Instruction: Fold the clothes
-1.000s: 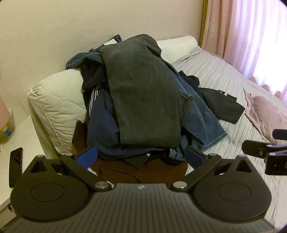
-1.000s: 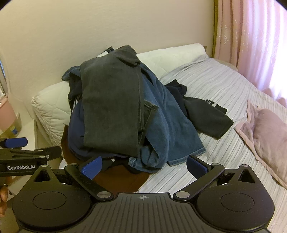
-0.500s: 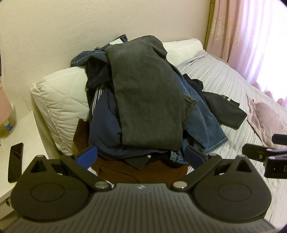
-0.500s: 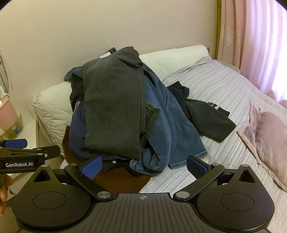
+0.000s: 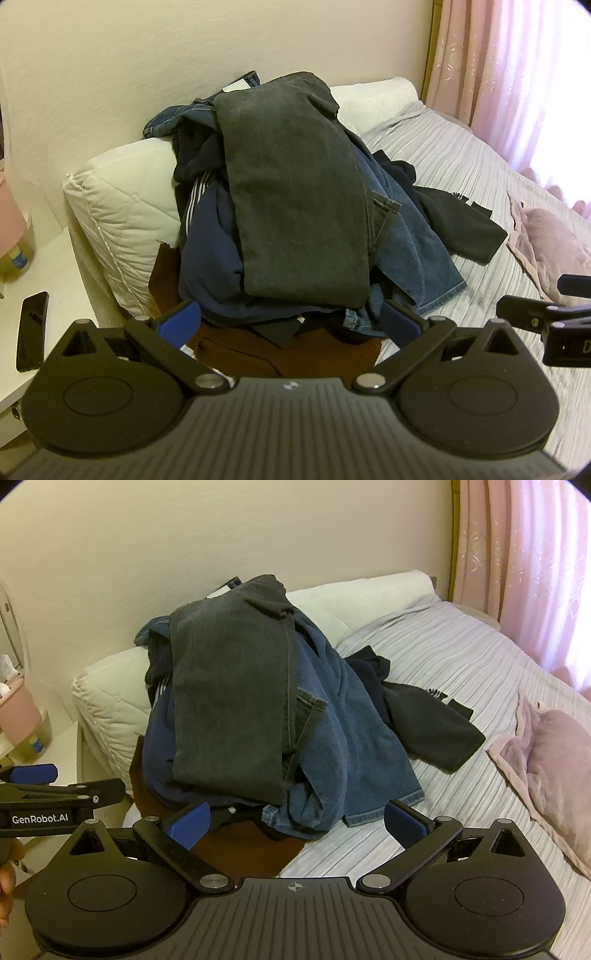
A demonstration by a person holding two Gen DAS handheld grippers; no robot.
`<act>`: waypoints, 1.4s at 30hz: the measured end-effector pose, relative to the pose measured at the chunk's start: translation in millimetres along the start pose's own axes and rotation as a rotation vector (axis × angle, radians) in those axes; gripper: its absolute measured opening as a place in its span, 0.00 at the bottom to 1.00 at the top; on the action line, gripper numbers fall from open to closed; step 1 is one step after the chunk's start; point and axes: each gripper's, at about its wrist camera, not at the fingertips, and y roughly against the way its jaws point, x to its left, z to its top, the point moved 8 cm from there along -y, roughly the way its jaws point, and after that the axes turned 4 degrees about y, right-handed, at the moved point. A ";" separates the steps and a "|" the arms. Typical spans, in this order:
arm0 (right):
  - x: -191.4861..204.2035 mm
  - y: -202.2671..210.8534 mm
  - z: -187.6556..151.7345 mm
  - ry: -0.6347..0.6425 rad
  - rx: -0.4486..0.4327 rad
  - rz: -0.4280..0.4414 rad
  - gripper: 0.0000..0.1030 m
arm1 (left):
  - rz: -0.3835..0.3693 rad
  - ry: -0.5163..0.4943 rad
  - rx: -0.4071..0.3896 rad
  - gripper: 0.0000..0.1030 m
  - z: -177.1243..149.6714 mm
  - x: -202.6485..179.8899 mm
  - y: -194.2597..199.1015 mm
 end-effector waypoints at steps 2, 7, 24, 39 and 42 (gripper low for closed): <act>-3.4 1.1 -0.4 0.001 -0.002 0.004 1.00 | 0.003 0.001 -0.001 0.99 -0.7 -2.9 0.8; -10.7 4.4 -1.4 0.006 -0.008 0.017 1.00 | 0.016 -0.004 -0.005 0.99 -2.5 -10.7 4.1; -25.9 -20.7 11.0 0.007 -0.006 0.047 1.00 | 0.041 -0.043 0.013 0.99 17.5 1.1 -26.9; -0.9 -200.4 182.4 0.157 -0.073 0.032 0.99 | -0.103 -0.226 -0.125 0.98 192.6 70.6 -181.1; 4.9 -240.6 228.8 0.163 -0.099 0.061 0.99 | -0.126 -0.229 -0.137 0.98 227.4 84.2 -211.2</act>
